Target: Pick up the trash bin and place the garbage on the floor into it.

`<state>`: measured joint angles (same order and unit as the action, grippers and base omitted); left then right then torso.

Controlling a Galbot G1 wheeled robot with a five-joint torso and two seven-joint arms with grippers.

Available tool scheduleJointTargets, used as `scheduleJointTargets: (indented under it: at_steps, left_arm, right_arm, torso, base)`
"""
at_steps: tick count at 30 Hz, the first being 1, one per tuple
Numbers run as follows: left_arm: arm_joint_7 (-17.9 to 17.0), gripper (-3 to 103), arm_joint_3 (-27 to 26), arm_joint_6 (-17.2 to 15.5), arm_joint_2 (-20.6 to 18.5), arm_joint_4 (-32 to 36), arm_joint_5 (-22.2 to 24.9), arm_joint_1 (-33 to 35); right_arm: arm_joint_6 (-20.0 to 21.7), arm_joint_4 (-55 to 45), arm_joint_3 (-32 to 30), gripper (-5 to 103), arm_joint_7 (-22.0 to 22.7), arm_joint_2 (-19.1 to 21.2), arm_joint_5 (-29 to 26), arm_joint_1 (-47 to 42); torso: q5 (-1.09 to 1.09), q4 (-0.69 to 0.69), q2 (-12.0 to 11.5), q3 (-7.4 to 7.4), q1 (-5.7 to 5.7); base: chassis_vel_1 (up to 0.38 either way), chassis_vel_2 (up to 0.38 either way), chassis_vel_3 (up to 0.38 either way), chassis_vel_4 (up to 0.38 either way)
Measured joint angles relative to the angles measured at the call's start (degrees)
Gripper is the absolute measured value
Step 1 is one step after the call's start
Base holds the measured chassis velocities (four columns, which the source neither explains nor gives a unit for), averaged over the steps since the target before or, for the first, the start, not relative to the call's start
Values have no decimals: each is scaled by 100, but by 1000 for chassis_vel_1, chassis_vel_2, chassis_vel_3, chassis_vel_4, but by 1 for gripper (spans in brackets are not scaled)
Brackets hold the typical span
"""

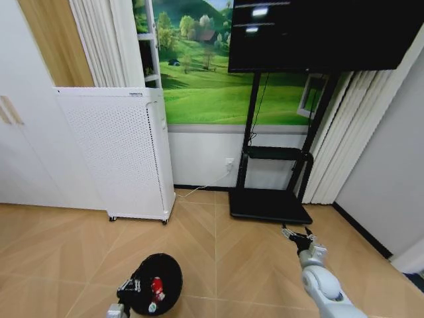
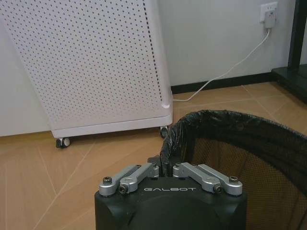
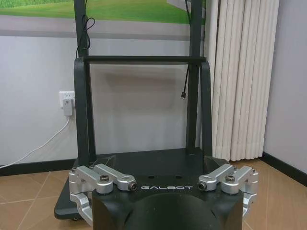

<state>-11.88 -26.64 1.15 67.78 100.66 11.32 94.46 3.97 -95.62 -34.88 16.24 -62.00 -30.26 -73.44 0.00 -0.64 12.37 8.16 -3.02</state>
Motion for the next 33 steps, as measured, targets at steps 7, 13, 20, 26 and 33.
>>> scheduleJointTargets:
  at_steps: [7,13,20,26,33]
  left_arm:
    - [6,7,-149,-70,-93,166,13,277]
    - [25,7,-443,-15,-175,364,18,731]
    - [131,7,-912,237,-237,170,20,908]
    - [86,7,-981,205,-339,-110,148,470]
    - [-37,7,-859,51,-434,-271,325,13]
  right_arm:
    - [0,0,1,100,0,0,0,0]
    - [0,0,0,100,0,0,0,0]
    - [0,0,0,100,0,0,0,0]
    - [0,0,0,100,0,0,0,0]
    - [0,0,0,100,0,0,0,0]
  torso:
    - [-2,3,0,0,0]
    - [0,4,0,0,0]
    - [0,4,0,0,0]
    - [-2,3,-1,1,0]
    - [-1,2,-2,1,0]
  base:
    - [0,0,0,0]
    - [0,0,0,0]
    - [0,0,0,0]
    - [0,0,0,0]
    - [0,0,0,0]
